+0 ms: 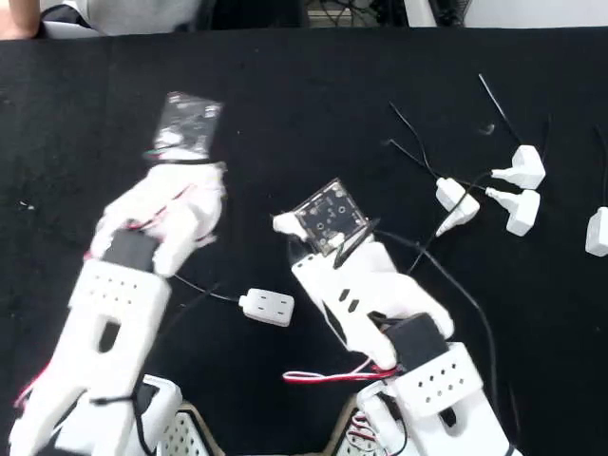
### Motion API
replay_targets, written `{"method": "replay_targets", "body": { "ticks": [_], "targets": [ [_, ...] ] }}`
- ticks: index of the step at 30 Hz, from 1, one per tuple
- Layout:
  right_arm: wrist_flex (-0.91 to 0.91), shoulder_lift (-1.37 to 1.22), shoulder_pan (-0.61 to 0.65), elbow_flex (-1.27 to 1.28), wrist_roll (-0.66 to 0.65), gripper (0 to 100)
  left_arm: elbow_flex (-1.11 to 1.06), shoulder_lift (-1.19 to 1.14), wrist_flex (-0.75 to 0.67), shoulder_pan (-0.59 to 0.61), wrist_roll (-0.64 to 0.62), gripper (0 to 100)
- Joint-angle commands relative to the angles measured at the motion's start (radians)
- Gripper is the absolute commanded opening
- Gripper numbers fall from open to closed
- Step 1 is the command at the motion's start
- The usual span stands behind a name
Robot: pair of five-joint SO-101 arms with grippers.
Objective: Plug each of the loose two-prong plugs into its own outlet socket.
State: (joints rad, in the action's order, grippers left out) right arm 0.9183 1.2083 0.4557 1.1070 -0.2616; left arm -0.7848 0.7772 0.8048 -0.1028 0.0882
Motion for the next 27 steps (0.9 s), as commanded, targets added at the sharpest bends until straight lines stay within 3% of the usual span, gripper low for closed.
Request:
{"method": "replay_targets", "body": {
  "ticks": [1,7,11,14,17,23,27],
  "targets": [
    [0.106,0.024,0.006,-0.125,-0.118,1.1,-0.058,0.107,0.129,0.093,-0.003,3],
    [0.278,-0.124,0.015,-0.213,-0.411,1.1,-0.272,0.123,0.166,0.211,0.124,3],
    [0.394,-0.266,0.123,-0.297,-0.624,1.1,-0.331,0.123,0.164,0.222,0.13,3],
    [0.434,-0.338,0.204,-0.354,-0.758,1.1,-0.386,0.123,0.132,0.223,0.106,3],
    [0.428,-0.42,0.218,-0.389,-0.855,1.1,-0.467,0.124,0.051,0.225,-0.015,3],
    [0.43,-0.636,0.213,-0.492,-0.905,1.1,-0.498,0.124,0.035,0.237,-0.104,3],
    [0.431,-0.737,0.213,-0.549,-0.905,1.1,-0.496,0.124,0.002,0.335,-0.109,3]
  ]
}}
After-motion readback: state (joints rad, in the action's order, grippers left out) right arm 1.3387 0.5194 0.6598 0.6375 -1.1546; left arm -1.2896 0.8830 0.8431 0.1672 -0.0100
